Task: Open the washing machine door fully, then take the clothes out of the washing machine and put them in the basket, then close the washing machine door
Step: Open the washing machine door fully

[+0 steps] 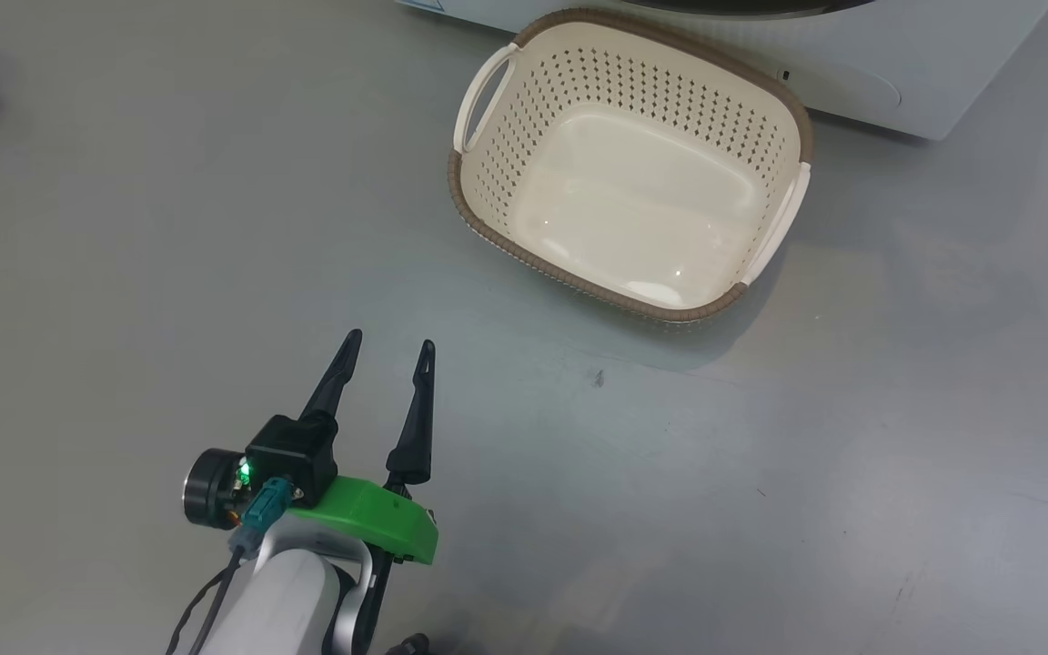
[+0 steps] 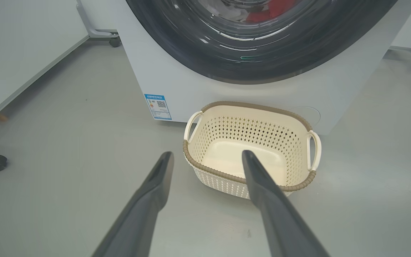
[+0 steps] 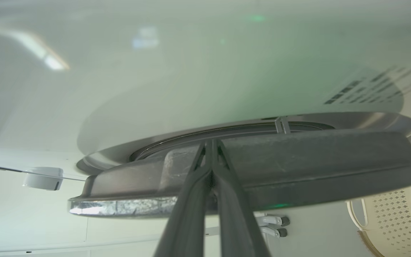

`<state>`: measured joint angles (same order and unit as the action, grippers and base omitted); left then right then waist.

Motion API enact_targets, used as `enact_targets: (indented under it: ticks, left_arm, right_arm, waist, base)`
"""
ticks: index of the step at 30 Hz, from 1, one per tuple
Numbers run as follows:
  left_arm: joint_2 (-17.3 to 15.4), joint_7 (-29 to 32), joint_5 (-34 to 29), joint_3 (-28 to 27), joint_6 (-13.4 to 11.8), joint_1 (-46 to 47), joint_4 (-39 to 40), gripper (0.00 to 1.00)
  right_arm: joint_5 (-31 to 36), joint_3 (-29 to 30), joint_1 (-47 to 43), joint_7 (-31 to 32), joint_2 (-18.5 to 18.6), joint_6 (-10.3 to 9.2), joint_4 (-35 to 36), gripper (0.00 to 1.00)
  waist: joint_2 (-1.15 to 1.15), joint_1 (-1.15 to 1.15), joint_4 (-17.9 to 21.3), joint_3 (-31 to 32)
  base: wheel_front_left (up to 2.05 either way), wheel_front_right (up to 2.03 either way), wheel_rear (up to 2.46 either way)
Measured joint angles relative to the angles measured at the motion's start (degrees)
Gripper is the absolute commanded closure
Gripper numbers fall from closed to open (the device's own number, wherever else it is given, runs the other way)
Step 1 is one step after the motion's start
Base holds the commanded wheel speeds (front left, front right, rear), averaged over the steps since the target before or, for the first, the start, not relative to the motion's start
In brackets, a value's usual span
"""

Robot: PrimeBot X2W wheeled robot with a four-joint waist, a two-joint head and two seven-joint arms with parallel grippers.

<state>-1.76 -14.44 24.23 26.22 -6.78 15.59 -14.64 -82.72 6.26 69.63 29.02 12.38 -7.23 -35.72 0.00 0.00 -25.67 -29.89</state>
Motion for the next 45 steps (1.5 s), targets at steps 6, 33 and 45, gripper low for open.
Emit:
enact_targets:
  ticks: [6,33,45]
  left_arm:
    - [0.04,0.00,0.07,0.00,-0.01,0.07,-0.07,0.00]
    - [0.15,0.00,0.08,0.62,-0.02,0.66,-0.02,0.00]
    - [0.16,0.00,0.07,0.60,-0.02,0.66,-0.58,0.00]
  right_arm:
    - [-1.36,0.91,0.81,0.93,-0.03,0.00,-2.25,1.00]
    - [-5.41,4.57,6.12,3.56,1.09,-0.05,-13.15,1.00]
    - [-5.41,4.13,6.16,5.72,1.68,-0.07,-15.92,1.00]
  waist:
    - [0.00,0.00,-0.14,-0.06]
    - [0.00,0.00,-1.25,-0.50]
    - [0.00,0.00,-0.96,0.79]
  base:
    - [0.00,0.00,0.00]
    - [0.00,0.00,0.00]
    - [0.00,0.00,0.00]
